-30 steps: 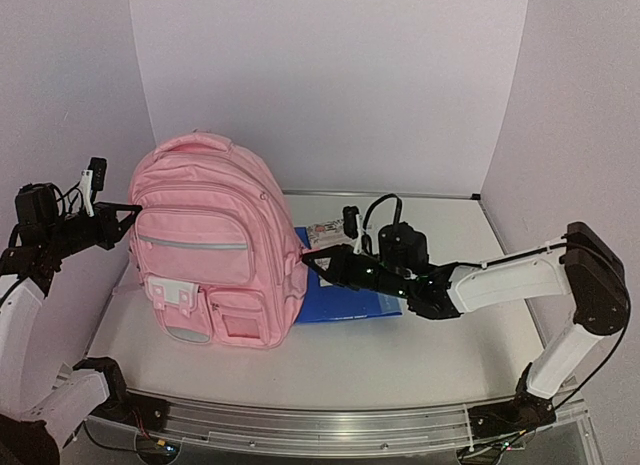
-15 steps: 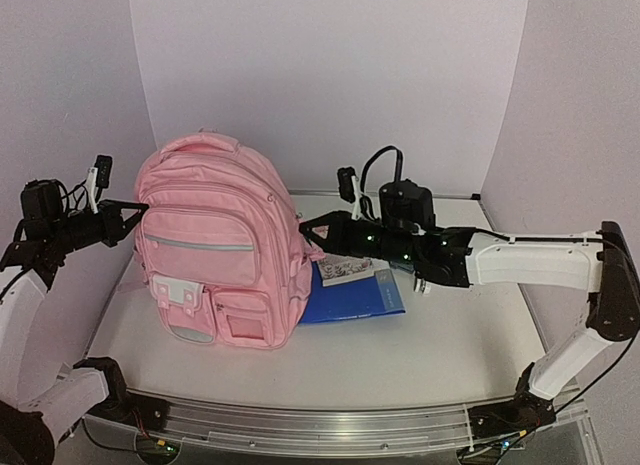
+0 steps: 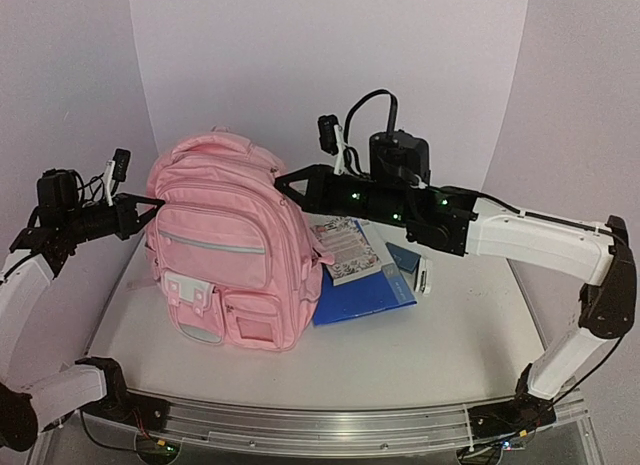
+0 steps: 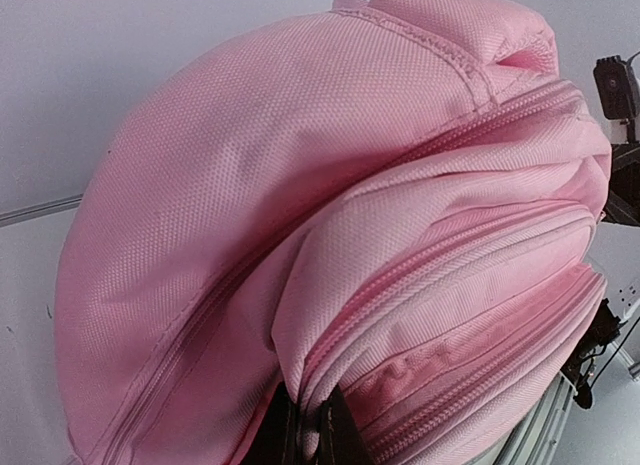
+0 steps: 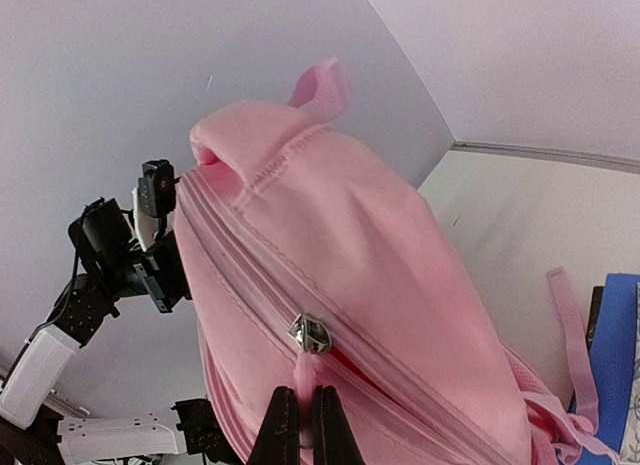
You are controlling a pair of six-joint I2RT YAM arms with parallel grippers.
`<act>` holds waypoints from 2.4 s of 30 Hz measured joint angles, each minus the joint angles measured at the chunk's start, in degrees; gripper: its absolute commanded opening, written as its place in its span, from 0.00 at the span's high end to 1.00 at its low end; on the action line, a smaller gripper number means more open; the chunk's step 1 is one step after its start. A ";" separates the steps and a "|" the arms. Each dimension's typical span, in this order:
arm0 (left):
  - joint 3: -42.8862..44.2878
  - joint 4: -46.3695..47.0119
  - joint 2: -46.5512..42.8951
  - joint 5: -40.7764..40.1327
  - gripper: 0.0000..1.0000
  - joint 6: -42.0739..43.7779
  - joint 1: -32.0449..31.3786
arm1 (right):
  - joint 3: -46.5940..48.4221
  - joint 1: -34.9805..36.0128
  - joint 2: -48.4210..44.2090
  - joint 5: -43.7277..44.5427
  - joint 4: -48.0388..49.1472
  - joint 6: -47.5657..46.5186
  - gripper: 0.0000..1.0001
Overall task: Pack the student bag
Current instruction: Unzip the student bag at the center of the board.
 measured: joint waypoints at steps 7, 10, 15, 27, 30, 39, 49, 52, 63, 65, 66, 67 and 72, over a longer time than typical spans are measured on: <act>2.98 -0.97 3.74 -1.68 1.00 0.26 -1.74 | 10.50 1.50 5.42 1.92 -5.66 -2.21 1.00; 3.74 -1.34 4.43 -2.42 1.00 0.32 -2.30 | 15.13 2.01 7.96 2.48 -8.35 -2.85 0.99; 4.14 -1.48 4.96 -3.00 1.00 0.72 -2.59 | 20.25 2.81 11.23 3.06 -10.47 -3.56 0.90; 8.12 -7.39 4.18 -7.20 0.52 -0.36 -3.66 | 20.57 5.19 11.15 1.66 -9.17 -8.09 0.61; 8.63 -8.14 3.26 -9.44 0.42 -1.80 -3.70 | 17.22 5.76 8.08 1.08 -8.86 -9.72 0.57; 17.25 -15.43 2.49 -16.13 0.31 -1.19 -3.81 | 8.05 6.06 -0.66 8.17 -6.63 -11.11 0.43; 31.62 -15.69 8.63 -10.83 0.32 -4.35 -3.81 | -1.37 6.02 -3.84 12.35 -6.22 -12.79 0.33; 33.28 -13.67 11.19 -7.00 0.33 -8.03 -4.00 | -3.05 6.02 -3.68 12.08 -6.31 -13.41 0.34; 38.13 -12.01 17.84 -4.96 0.35 -14.82 -12.58 | -2.89 6.43 1.27 15.69 -5.07 -16.32 0.79; 39.35 -12.54 19.10 -6.25 0.35 -14.74 -15.51 | -2.23 7.00 2.40 17.08 -4.50 -17.44 0.90; 40.00 -13.10 19.72 -7.00 0.35 -14.54 -16.94 | -2.00 7.42 2.76 17.96 -4.24 -17.74 0.95; 40.63 -13.58 20.32 -7.65 0.35 -14.35 -18.32 | -1.78 7.82 3.10 18.82 -3.97 -17.97 0.98; 43.12 -16.54 21.58 -12.14 0.35 -11.42 -22.05 | -0.45 10.59 5.33 26.90 -2.93 -16.34 1.00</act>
